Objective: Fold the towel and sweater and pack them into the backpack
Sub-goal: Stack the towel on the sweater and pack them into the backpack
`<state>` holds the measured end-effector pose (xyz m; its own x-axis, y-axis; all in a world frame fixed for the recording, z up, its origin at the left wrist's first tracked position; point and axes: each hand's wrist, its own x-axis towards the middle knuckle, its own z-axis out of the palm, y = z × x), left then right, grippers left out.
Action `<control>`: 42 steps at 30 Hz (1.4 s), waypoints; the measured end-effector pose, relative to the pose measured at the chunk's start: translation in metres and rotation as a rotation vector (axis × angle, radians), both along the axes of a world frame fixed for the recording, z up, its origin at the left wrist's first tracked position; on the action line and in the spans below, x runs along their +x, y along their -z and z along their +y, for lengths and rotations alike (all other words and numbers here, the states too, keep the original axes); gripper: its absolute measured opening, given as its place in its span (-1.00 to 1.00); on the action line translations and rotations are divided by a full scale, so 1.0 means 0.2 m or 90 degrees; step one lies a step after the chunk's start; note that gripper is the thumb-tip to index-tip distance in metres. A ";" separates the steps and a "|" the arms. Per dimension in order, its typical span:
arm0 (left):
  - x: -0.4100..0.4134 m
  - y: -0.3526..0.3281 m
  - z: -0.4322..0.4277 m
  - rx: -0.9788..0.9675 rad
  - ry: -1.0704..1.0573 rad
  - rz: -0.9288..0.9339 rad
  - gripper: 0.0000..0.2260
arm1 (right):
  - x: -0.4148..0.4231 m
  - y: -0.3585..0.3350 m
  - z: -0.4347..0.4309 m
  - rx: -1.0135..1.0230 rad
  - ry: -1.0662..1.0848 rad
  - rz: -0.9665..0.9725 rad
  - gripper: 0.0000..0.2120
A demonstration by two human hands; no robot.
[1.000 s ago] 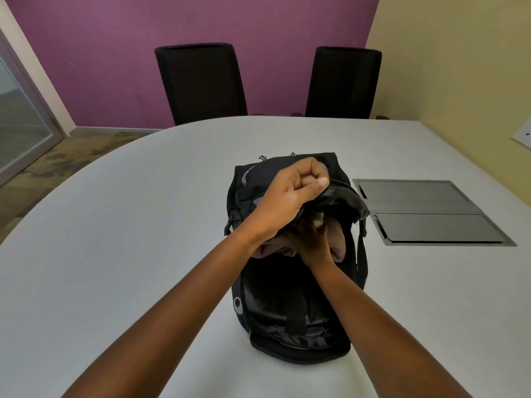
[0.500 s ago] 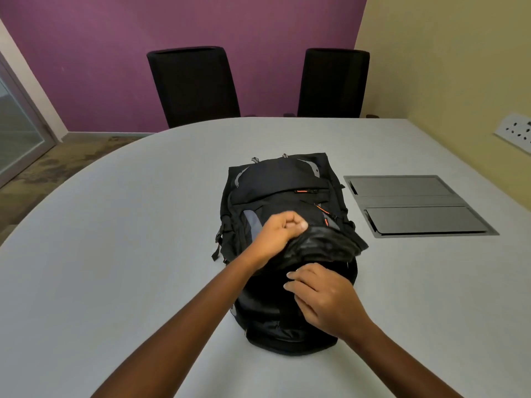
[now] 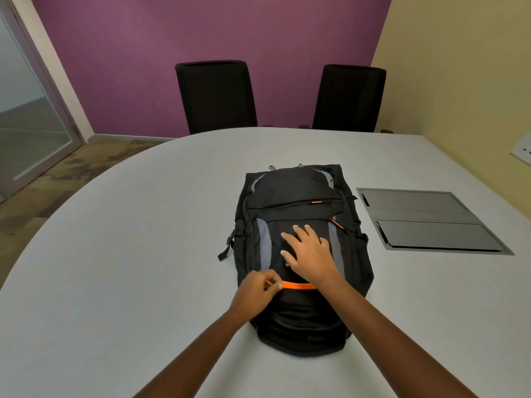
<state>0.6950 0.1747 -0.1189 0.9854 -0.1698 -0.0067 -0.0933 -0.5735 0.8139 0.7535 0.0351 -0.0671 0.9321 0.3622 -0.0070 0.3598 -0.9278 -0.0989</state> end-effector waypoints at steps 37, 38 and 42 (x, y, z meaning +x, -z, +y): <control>0.27 0.44 0.40 0.126 -0.251 -0.042 -0.84 | 0.14 0.27 0.17 -0.167 0.108 0.107 -0.32; 0.24 0.44 0.40 0.136 -0.257 -0.041 -0.84 | 0.14 0.27 0.17 -0.170 0.109 0.108 -0.32; 0.13 0.43 0.38 0.194 -0.259 -0.037 -0.79 | 0.14 0.27 0.18 -0.174 0.117 0.117 -0.32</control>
<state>0.7209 0.2509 -0.2041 0.9715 0.2292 0.0599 0.1475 -0.7830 0.6043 0.7809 0.0717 -0.1211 0.9556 0.1508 -0.2533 0.1844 -0.9761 0.1147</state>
